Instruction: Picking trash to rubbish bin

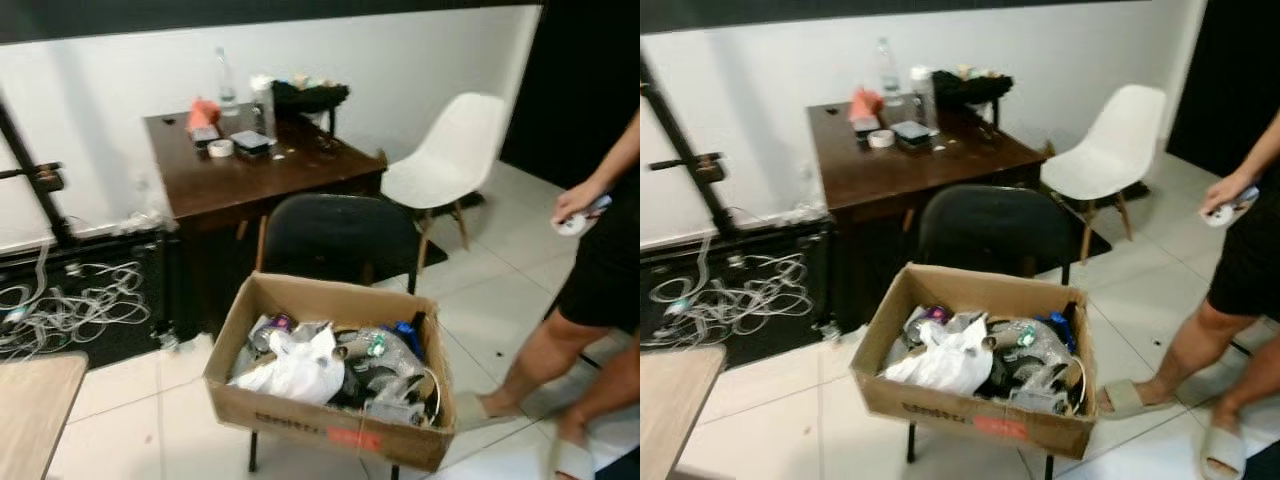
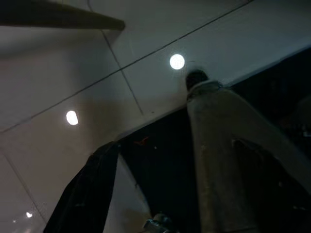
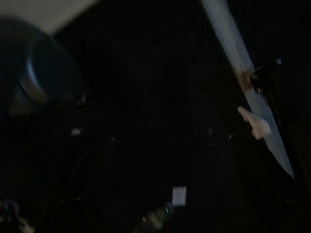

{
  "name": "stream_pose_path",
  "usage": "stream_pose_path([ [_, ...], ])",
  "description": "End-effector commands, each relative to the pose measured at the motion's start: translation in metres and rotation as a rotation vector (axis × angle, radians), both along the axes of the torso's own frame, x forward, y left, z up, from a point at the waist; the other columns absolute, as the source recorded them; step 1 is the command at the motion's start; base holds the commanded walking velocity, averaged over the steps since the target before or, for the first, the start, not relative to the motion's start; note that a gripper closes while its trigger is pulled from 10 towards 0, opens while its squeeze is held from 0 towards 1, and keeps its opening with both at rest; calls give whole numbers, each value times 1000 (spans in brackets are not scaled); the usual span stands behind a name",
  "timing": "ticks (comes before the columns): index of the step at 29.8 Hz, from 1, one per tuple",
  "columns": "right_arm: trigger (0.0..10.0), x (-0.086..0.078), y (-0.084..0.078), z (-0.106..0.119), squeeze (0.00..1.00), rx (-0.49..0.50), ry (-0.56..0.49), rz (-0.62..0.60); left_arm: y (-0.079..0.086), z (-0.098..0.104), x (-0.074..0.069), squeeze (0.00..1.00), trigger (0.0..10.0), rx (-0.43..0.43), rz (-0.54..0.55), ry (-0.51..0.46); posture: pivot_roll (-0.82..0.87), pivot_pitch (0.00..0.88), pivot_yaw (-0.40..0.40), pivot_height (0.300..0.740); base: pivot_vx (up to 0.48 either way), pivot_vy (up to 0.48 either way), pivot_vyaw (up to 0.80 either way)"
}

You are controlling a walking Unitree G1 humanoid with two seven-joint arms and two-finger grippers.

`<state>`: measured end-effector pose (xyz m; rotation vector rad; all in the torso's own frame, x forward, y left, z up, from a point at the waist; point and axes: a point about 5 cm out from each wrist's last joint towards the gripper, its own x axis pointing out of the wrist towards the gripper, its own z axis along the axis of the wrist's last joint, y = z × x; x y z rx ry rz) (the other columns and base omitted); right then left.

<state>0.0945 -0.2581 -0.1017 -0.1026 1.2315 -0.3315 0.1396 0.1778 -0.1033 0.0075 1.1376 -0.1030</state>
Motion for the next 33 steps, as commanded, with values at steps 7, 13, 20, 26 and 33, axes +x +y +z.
stream_pose_path([
  [7,10000,-11,3,-4,0,10,42,18,-2,-5,-15,0,10000,-4,-7,59,-199,76,52,740,-336,0,0],
  [13,10000,-11,3,-3,0,10,45,37,-3,-5,-15,0,10000,-8,-4,59,-198,71,45,740,-329,0,0],
  [20,10000,-9,4,-3,0,14,42,48,-3,-5,-13,0,10000,-12,0,50,-197,69,48,740,-114,0,0],
  [26,10000,-8,6,-4,0,18,42,56,-4,-4,-11,0,10000,-17,-4,43,-199,67,52,740,0,0,0],
  [33,10000,-6,7,-3,0,12,49,74,-6,-4,-9,0,10000,-22,-29,41,-211,76,60,740,0,0,0],
])
